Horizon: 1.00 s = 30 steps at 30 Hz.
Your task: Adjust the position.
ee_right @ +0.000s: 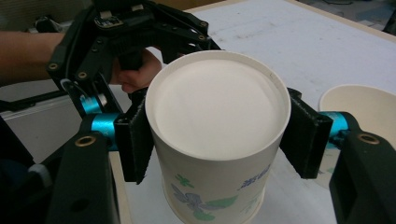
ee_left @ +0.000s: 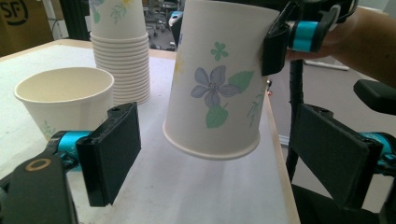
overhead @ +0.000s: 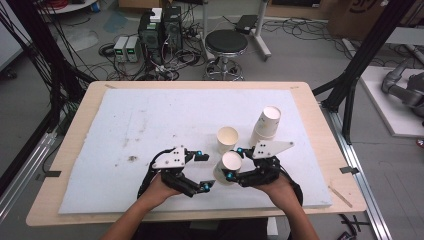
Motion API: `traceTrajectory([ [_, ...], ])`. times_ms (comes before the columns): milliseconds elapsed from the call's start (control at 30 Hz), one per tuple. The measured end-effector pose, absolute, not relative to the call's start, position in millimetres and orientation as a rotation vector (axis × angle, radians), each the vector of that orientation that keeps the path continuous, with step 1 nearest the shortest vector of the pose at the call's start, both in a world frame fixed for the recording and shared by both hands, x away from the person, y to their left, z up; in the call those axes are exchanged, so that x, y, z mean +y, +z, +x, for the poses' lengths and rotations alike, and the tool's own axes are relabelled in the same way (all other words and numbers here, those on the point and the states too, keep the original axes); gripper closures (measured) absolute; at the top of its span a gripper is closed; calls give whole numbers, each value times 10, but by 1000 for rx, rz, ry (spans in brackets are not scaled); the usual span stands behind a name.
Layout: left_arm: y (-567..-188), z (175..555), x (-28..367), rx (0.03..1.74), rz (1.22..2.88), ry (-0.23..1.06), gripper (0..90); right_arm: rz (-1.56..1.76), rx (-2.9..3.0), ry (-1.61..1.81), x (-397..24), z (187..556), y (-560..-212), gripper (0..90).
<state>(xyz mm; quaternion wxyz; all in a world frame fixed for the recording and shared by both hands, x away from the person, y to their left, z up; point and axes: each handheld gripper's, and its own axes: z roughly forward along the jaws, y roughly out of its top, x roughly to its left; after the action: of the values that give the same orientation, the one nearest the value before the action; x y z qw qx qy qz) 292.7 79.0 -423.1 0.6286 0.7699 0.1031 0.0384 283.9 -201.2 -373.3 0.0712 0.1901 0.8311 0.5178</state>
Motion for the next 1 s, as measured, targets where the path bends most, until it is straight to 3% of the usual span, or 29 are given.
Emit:
traceTrajectory([
  [433,-4230,2932,659,182,1799,78,190,502,2543,1591,-1845,2816,-3739,353],
  [767,-4229,2926,660,135,1824,76,333,510,2553,1620,-1818,2818,-3758,355],
  [800,-4223,2927,665,133,1830,74,339,516,2557,1624,-1817,2819,-3761,345],
  [900,-4186,2924,669,123,1865,78,355,576,2554,1627,-1802,2825,-3770,190],
  [1000,-4140,2921,671,112,1924,84,364,555,2560,1631,-1803,2828,-3760,189],
])
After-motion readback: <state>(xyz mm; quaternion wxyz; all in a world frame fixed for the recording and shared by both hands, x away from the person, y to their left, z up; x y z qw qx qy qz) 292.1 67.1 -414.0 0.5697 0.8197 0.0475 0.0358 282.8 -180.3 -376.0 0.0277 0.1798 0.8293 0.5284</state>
